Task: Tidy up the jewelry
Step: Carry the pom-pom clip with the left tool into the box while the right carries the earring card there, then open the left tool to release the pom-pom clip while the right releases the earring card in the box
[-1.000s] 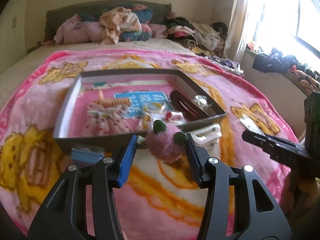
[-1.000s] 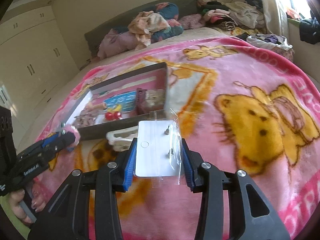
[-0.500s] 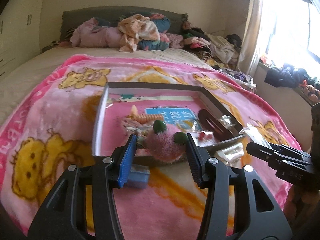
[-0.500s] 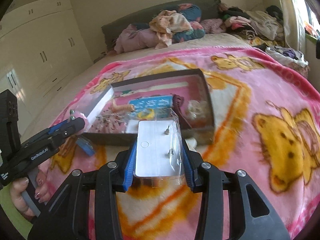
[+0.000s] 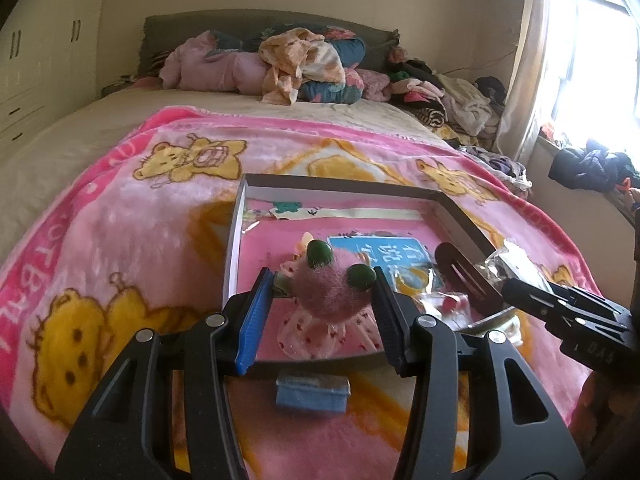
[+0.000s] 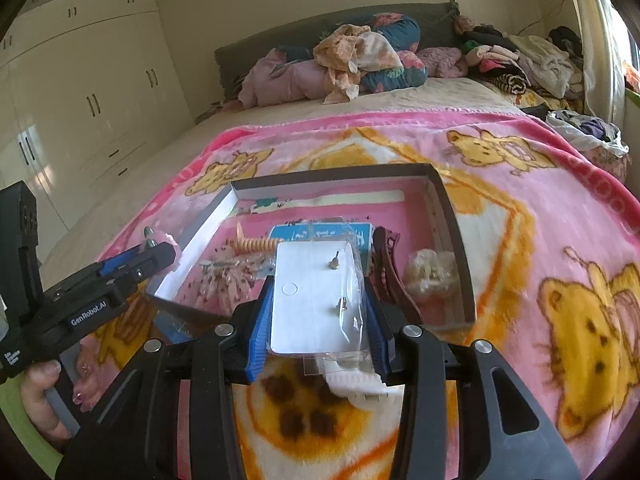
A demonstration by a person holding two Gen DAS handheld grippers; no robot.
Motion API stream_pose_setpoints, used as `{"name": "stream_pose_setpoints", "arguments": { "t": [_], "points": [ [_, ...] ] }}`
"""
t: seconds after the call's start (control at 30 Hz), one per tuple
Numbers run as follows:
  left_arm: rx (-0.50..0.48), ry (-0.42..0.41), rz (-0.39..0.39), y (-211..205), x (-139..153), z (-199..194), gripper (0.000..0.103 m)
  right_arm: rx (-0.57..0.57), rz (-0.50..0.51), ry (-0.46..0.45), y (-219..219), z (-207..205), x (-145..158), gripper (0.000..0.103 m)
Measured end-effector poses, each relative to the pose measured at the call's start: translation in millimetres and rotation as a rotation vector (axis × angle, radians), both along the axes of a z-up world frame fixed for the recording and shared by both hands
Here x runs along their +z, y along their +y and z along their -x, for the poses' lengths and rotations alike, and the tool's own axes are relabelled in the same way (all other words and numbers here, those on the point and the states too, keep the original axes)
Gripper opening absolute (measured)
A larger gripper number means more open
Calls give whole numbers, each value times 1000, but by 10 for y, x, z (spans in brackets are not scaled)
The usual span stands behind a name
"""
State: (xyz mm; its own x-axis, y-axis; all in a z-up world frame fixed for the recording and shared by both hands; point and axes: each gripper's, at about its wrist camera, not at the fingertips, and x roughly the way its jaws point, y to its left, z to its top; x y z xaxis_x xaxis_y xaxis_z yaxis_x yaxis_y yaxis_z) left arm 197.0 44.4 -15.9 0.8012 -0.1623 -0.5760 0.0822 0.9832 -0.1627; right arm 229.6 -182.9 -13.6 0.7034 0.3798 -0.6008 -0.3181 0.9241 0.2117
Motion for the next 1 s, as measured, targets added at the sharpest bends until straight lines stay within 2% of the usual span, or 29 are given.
{"name": "stream_pose_setpoints", "arguments": {
  "t": [0.2,0.47,0.7,1.0],
  "points": [
    [8,15,10,38,-13,-156,40,-8,14,5,25,-204,-5,39],
    [-3,45,-18,19,-51,-377,40,-14,51,27,97,-480,-56,39],
    [-15,80,-42,5,-128,-504,40,-12,85,59,192,-711,-145,39],
    [-15,112,-36,25,-245,-582,40,-8,101,116,263,-892,-303,39]
  ]
}}
